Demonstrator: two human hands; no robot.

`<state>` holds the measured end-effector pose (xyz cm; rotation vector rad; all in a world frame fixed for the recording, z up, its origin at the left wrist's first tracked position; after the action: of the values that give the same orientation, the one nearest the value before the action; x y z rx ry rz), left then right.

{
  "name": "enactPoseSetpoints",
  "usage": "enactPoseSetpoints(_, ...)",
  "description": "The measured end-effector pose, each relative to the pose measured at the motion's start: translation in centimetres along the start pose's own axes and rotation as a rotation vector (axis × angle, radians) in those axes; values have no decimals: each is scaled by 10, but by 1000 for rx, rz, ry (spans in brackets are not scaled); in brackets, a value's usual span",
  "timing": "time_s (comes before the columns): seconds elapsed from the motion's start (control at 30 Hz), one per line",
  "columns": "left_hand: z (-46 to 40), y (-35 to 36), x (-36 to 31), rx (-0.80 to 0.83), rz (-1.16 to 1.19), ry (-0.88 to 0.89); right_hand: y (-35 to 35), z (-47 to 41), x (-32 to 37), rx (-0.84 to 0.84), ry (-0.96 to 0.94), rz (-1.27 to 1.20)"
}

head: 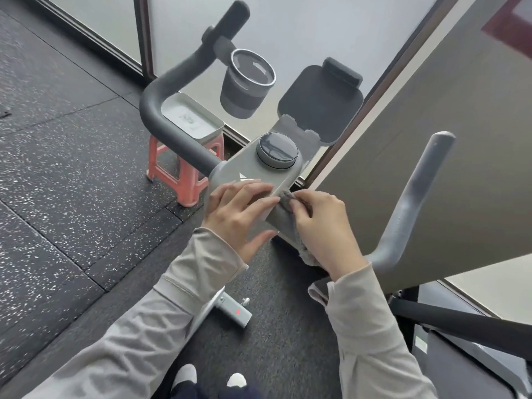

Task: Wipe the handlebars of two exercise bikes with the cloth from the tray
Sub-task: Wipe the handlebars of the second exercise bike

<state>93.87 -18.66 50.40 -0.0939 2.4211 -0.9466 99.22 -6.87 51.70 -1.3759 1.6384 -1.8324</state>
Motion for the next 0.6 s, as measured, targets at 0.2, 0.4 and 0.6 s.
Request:
enactPoseSetpoints(0.2, 1, 0, 1, 10, 12, 3, -4, 1, -12, 68, 27, -56)
enactPoseSetpoints(0.4, 1, -2, 0, 9, 34, 17, -24, 24, -46, 91, 66, 80)
enactPoseSetpoints(0.6, 0, -2, 0, 28, 44, 18, -21, 15, -42, 144, 103, 60)
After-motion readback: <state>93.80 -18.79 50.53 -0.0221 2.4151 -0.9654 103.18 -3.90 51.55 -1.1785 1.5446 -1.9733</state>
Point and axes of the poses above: each hand's wrist, its own z-axis away from the middle knuckle, its own y-axis out of the palm, x = y × z, the point moved 10 cm from there along -z, towards the middle knuckle, and after that the axes turned 1 degree about z, right-handed, at the moved point
